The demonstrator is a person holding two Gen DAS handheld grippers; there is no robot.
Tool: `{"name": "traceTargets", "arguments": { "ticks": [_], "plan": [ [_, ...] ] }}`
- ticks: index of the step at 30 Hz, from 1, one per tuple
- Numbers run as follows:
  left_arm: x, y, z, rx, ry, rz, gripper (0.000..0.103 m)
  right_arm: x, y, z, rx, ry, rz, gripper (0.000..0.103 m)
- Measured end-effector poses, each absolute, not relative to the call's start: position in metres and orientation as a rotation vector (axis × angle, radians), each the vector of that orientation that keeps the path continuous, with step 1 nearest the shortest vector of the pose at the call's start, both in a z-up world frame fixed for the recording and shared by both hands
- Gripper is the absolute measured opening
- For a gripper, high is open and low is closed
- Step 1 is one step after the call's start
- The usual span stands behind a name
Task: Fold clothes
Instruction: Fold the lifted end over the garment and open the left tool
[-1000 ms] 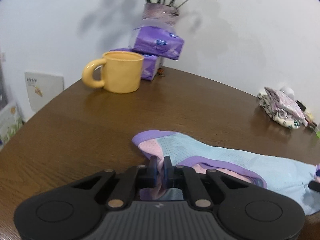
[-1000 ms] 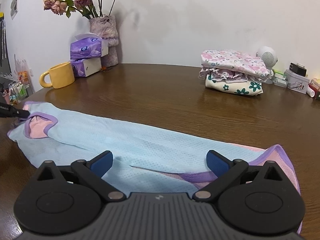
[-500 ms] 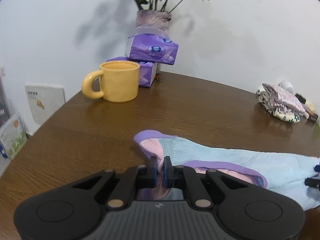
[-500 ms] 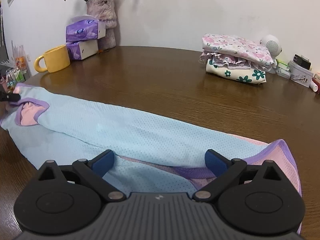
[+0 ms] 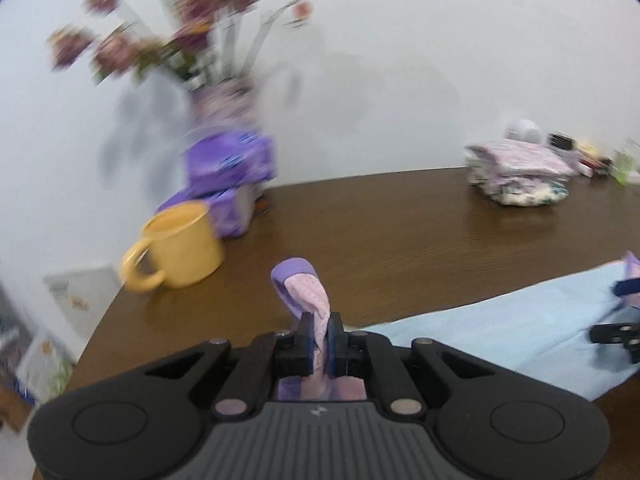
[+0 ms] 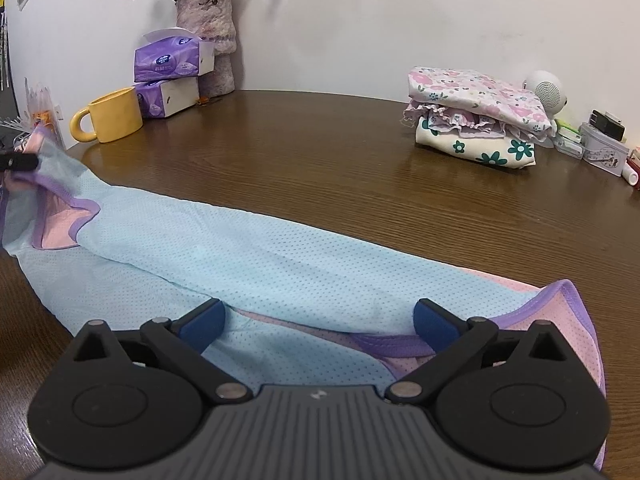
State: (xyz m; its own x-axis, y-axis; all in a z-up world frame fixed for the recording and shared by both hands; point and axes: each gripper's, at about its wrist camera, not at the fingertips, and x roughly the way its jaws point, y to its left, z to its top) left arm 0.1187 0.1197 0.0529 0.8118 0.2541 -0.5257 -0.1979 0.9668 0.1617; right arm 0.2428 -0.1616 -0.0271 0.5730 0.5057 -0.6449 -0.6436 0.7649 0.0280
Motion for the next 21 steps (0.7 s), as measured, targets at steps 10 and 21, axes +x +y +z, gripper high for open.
{"name": "traceTargets", "arguments": {
  "ticks": [10,21],
  "plan": [
    [0.144,0.048,0.043,0.087,0.588,0.114,0.005,0.237,-0.183,-0.018,-0.206,0.648,0.732,0.102],
    [0.139,0.037,0.040,-0.125,0.592,0.038,0.067,0.253,-0.214,-0.019,-0.164,0.667,0.716,0.102]
  ]
}}
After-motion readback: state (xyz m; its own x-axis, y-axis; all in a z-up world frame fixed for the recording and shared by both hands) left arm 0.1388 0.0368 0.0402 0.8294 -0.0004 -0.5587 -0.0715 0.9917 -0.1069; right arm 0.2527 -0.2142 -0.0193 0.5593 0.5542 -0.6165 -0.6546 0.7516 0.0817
